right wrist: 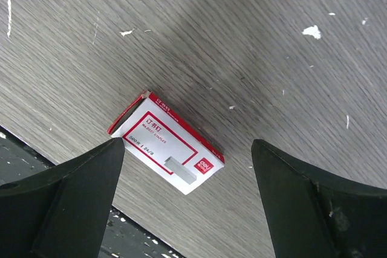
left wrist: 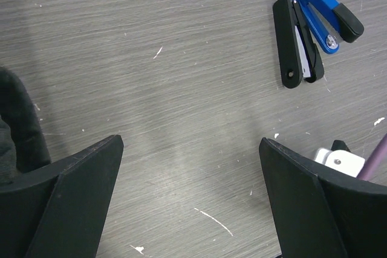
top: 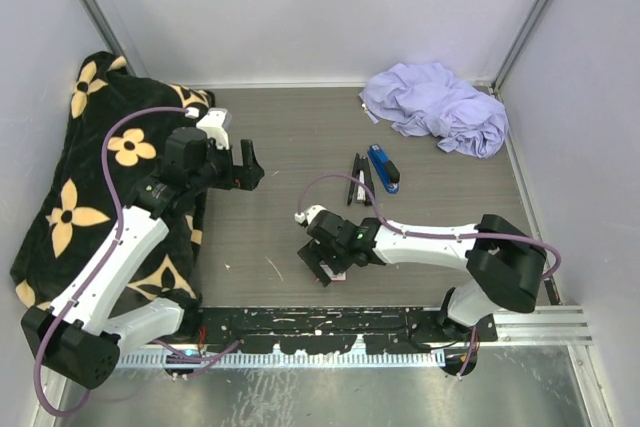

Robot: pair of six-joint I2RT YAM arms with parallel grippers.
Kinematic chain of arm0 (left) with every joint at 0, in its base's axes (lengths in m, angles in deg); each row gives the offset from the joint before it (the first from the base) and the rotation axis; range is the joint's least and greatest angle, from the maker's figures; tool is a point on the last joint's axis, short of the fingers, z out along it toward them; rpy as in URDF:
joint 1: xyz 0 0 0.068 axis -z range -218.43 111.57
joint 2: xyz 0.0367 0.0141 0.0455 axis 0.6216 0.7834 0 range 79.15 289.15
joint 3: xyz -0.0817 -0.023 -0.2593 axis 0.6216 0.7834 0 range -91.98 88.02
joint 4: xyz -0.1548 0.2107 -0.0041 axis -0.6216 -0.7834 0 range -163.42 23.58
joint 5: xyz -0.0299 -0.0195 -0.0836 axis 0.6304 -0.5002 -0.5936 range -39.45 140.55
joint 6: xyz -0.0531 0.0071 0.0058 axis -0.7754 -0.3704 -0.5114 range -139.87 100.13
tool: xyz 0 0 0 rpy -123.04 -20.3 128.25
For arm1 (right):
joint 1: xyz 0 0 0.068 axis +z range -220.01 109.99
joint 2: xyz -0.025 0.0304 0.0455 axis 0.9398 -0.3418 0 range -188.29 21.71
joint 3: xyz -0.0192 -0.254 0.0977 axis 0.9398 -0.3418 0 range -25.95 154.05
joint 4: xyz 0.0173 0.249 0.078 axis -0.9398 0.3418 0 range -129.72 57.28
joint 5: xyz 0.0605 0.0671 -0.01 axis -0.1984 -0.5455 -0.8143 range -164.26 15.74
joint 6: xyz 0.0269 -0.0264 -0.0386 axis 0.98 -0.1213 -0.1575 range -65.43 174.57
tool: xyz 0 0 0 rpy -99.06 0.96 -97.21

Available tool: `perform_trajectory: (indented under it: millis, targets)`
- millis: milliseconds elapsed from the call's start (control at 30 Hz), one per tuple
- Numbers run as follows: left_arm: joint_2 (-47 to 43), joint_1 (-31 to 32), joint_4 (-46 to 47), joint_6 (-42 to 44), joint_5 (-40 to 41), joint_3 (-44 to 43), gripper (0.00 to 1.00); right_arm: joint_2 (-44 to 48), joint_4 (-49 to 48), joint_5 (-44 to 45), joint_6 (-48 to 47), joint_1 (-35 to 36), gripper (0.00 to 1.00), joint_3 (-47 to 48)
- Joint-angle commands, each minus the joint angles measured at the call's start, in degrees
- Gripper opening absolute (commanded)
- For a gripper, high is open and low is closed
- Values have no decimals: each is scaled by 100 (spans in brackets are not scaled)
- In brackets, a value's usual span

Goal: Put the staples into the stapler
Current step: Move the staple box to the center of the board.

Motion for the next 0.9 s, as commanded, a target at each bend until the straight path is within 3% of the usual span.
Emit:
perform_trajectory:
  millis: [0, 400, 867]
  targets:
    - [-165, 17, 130, 137, 114, -118, 98, -79, -465, -209, -538, -3, 93, 17]
    - [-31, 17, 55, 84, 9, -170, 98, 55, -566, -1521, -543, 101, 89, -366]
    - [-3, 17, 34, -389, -430, -91, 98, -68, -302, 435, -245, 1061, 69, -344]
